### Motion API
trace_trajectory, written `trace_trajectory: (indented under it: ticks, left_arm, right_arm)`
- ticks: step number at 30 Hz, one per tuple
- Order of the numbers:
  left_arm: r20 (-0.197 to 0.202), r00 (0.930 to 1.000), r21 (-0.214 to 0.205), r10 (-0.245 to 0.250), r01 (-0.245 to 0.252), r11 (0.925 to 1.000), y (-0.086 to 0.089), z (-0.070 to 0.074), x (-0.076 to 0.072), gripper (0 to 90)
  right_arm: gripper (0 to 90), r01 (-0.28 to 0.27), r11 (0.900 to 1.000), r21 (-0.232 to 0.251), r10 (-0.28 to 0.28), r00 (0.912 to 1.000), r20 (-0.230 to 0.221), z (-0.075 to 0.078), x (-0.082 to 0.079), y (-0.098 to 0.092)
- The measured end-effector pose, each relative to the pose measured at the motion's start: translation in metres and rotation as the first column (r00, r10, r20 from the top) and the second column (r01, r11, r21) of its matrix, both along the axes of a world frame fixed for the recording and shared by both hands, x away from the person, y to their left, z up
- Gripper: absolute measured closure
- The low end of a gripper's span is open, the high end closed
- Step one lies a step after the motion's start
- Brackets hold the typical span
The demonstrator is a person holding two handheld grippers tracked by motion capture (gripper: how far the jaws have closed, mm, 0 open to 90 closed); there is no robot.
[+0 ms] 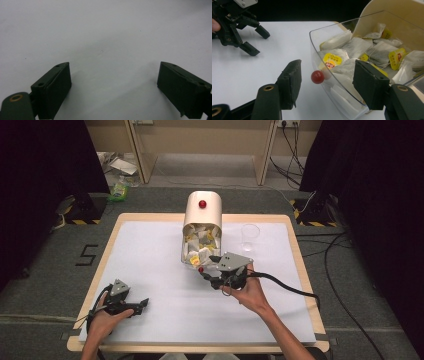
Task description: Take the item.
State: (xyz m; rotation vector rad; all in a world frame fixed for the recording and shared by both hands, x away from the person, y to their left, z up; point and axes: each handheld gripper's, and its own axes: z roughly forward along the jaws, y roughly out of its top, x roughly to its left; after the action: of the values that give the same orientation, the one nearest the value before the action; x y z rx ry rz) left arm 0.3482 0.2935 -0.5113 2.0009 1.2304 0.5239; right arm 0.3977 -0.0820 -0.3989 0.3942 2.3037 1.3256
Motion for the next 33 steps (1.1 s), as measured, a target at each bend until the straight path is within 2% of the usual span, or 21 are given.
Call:
trace_trajectory:
  ticks: [7, 12, 14, 21, 22, 26, 33]
  left_arm:
    - [0.000, 1.0000, 0.000, 0.000, 0.000, 1.0000, 0.000, 0.000, 0.000, 11.1]
    - [0.000, 1.0000, 0.000, 0.000, 0.000, 1.0000, 0.000, 0.000, 0.000, 11.1]
    - [0.000, 1.0000, 0.000, 0.000, 0.000, 1.0000, 0.000, 0.000, 0.000, 11.1]
    - [0.000, 1.0000, 0.000, 0.000, 0.000, 1.0000, 0.000, 0.000, 0.000, 11.1]
    - [0.000, 1.0000, -0.001, 0.000, 0.000, 1.0000, 0.000, 0.000, 0.000, 11.1]
    - [0.000, 1.0000, 0.000, 0.000, 0.000, 1.0000, 0.000, 0.000, 0.000, 11.1]
    - [0.000, 1.0000, -0.001, 0.000, 0.000, 1.0000, 0.000, 0.000, 0.000, 11.1]
  right_arm:
    - [42.9, 0.018, 0.9995, 0.026, -0.018, 0.9998, -0.001, 0.007, 0.003, -0.003]
    - [48.1, 0.040, 0.9979, 0.051, -0.039, 0.9989, -0.024, 0.013, 0.012, -0.005]
    - [50.8, 0.065, 0.9969, 0.044, -0.064, 0.9974, -0.033, 0.016, 0.018, -0.003]
    - [54.1, 0.084, 0.9962, 0.022, -0.083, 0.9950, -0.056, 0.021, 0.025, 0.009]
    - [54.9, 0.095, 0.9954, 0.016, -0.093, 0.9929, -0.073, 0.019, 0.028, 0.011]
    - [56.6, 0.110, 0.9939, 0.001, -0.109, 0.9895, -0.094, 0.016, 0.032, 0.013]
    - [58.8, 0.126, 0.9918, -0.020, -0.128, 0.9861, -0.107, 0.011, 0.036, 0.016]
